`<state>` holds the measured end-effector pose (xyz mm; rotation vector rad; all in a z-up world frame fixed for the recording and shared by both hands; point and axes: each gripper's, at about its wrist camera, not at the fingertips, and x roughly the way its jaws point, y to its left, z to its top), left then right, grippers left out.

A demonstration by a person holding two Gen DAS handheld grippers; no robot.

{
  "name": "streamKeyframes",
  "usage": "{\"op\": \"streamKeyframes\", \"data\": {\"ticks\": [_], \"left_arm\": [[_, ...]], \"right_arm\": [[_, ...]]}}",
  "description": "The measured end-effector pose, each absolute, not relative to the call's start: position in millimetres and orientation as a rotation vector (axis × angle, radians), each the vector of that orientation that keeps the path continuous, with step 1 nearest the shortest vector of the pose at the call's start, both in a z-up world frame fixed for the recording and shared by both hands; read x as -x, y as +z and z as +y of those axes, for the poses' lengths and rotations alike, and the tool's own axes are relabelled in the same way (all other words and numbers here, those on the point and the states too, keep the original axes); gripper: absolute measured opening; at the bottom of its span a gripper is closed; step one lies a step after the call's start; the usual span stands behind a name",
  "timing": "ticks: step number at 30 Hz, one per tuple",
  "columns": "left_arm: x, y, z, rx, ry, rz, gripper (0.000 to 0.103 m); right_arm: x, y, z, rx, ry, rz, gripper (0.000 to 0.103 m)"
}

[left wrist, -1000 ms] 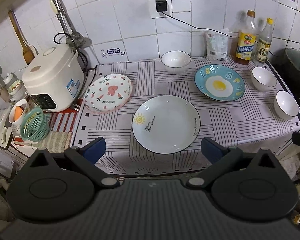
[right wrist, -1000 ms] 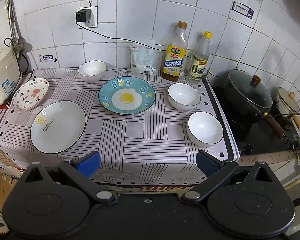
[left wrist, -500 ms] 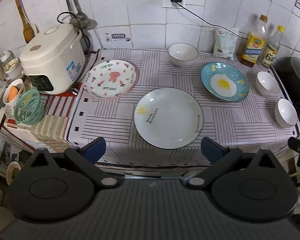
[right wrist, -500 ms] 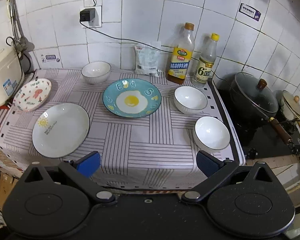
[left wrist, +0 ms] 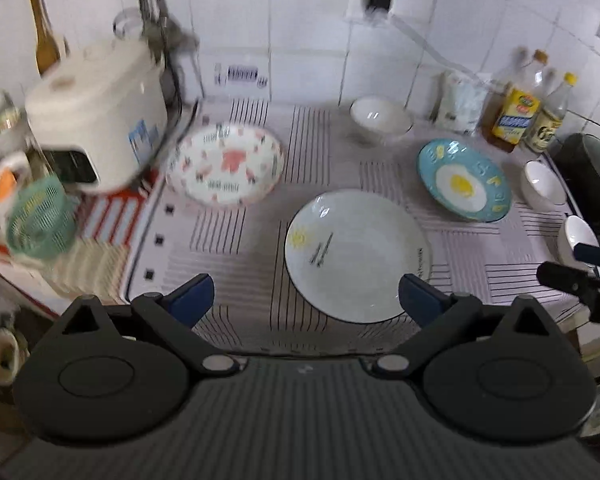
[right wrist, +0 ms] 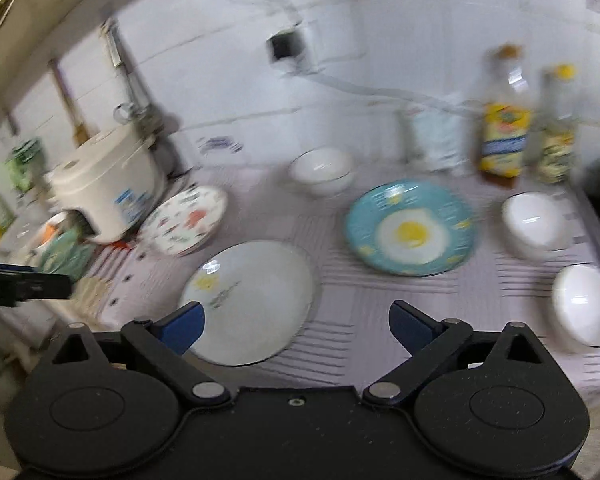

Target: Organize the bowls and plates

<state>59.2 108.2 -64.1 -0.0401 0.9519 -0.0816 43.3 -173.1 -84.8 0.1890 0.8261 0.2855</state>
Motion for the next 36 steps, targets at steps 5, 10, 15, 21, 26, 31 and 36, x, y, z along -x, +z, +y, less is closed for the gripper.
{"op": "streamKeyframes", "data": {"ticks": [5,10,15,21,26,31,36], "left_arm": [[-95,-122,118,0.07,-0.036,1.045,0.099],[-128,-174,113,0.087,-0.006,1.105,0.099],[-164,-220,115,0.147,0.041,1.222,0.069],[-182,-240,119,0.159,0.02,1.256,0.059],[-190,-250,124,0.266,-0.084,1.305,0.036],[-197,-246,110,0.204,-0.11,1.32,0.026],[-198,-233,98,0.134,-0.143,1.319,0.027]], "right_arm": [[-77,-136,-157,-0.236,0.344,0.879,0.094],[-109,-198,-149,-0.342,0.372,0.99,0.081],[-130,-236,-154,-0.514,0.365,1.057,0.068],[-143,-255,-146,-0.528,0.371,1.08,0.036],[-144,-262,-152,-0.508,0.356,1.082,0.017],[-150,-263,-157,-0.503,0.405,1.077,0.017],[-157,-251,-155,-0.385,0.466,1.04,0.019]]}}
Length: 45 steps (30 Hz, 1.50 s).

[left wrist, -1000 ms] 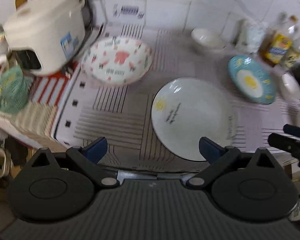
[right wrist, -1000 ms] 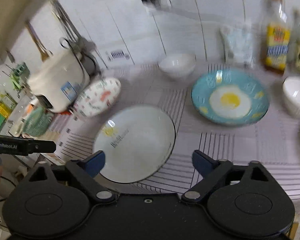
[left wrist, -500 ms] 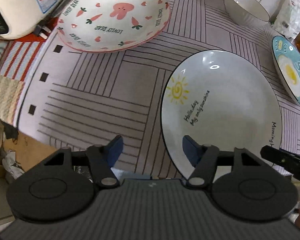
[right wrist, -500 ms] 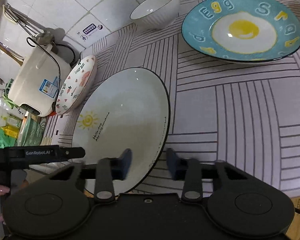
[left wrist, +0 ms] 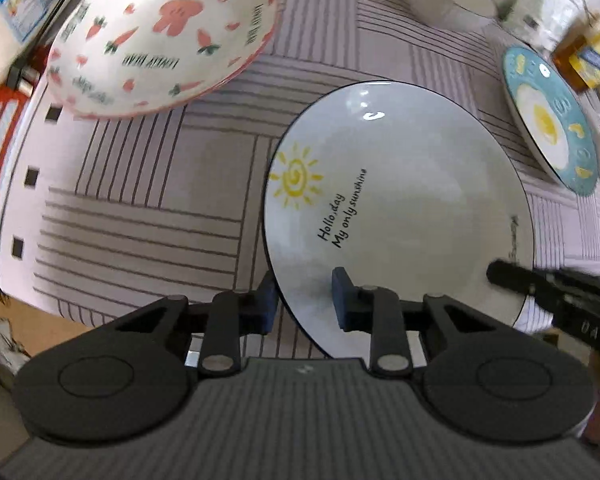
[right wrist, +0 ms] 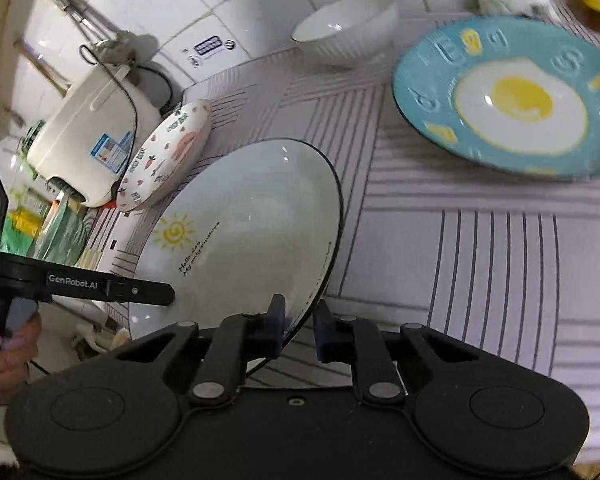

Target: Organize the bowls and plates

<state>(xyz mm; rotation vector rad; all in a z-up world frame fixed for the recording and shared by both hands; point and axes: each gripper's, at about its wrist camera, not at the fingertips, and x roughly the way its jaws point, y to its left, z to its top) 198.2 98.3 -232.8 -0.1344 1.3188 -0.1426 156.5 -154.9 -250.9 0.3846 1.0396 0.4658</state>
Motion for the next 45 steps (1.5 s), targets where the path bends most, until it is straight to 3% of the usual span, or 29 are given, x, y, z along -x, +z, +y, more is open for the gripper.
{"op": "streamKeyframes", "data": {"ticks": [13,26,45], "left_arm": [[-246,-212,94,0.111,-0.121,1.232,0.029],[-291,-235,89,0.15,-0.111,1.237,0.029],[-302,-229,84,0.125,-0.136,1.347,0.044]], "right_arm": [[-198,-233,-164,-0.317,0.562,0.927,0.026],[-237,-245,-159,-0.22,0.545,0.932,0.029],[-228,-227,-134,-0.116,0.361,0.991,0.038]]}}
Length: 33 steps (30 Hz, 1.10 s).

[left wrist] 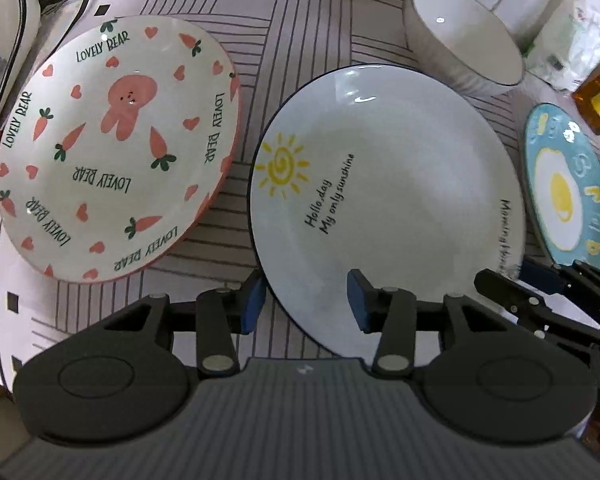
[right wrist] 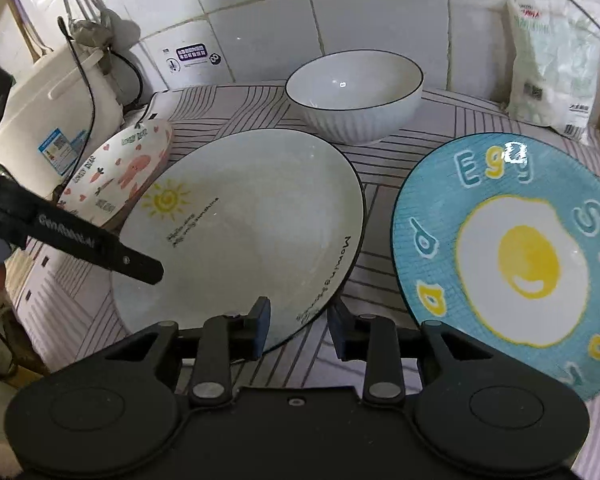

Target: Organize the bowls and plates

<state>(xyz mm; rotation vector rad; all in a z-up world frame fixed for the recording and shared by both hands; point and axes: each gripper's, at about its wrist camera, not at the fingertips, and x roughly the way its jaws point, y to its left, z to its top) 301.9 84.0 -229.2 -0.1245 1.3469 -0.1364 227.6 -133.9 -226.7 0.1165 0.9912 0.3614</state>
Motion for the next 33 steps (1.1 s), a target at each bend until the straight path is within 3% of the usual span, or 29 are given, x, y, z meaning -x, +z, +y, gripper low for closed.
{"op": "streamKeyframes", "data": {"ticks": [9,19,22,33], "left_arm": [[-283,-169,69,-0.052,-0.174,1.273,0.057],[-282,-114,-9,-0.154,-0.396,1.129,0.067],[-290,-114,-38,-0.144,-0.474,1.128,0.076],[-340,-163,-116,-0.257,-0.606,1.072,0.077]], "right_arm": [[-178,-180,-183,-0.29,0.297,0.857,0.05],[-119,-152,-245,-0.317,0.121,0.757,0.06],[-110,-156,-263,-0.357,0.068,0.751,0.06],[-127,-183,-293,-0.438,-0.024,0.781,0.06]]}}
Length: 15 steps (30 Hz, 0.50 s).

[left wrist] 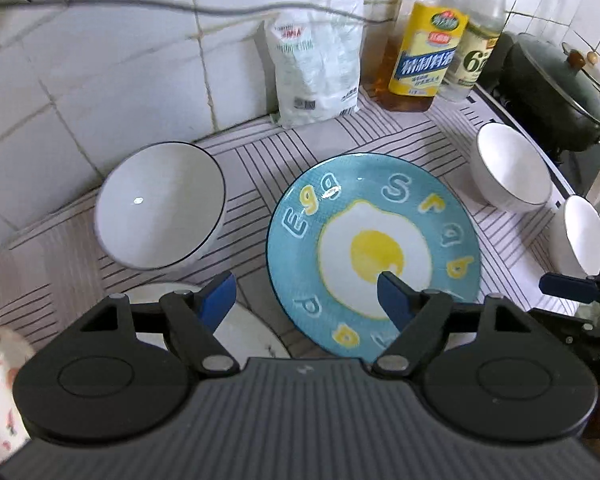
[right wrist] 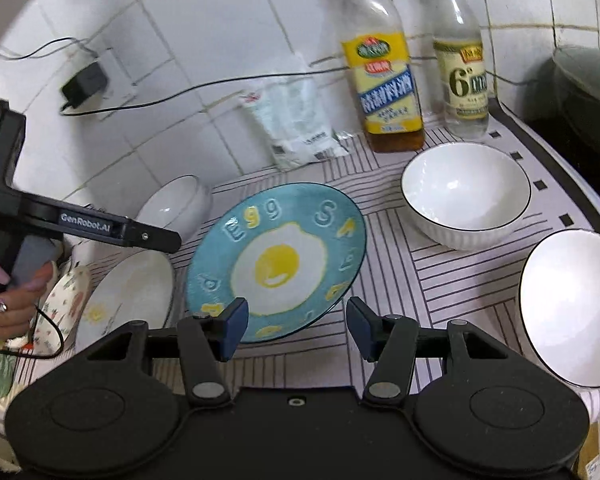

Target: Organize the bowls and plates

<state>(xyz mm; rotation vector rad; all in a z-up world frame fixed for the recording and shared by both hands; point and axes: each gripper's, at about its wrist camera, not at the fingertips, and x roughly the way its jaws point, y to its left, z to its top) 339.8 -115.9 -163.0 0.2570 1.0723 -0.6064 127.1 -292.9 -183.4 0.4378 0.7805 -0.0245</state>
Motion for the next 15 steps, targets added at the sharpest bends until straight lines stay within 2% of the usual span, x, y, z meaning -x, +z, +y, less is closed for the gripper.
{"op": "streamKeyframes", "data": {"ticks": [12,15], "left_arm": [[-376,-217,-144,-0.396,-0.573,1.197,0.077],[-379,-221,-147,-0.408,-0.549,1.196,0.077]], "right_arm": [[-165,-235,-313,-0.648,-0.085,0.816,0.058],[-169,-242,-316,-0.694,-0.094,0.813,0.054]]}}
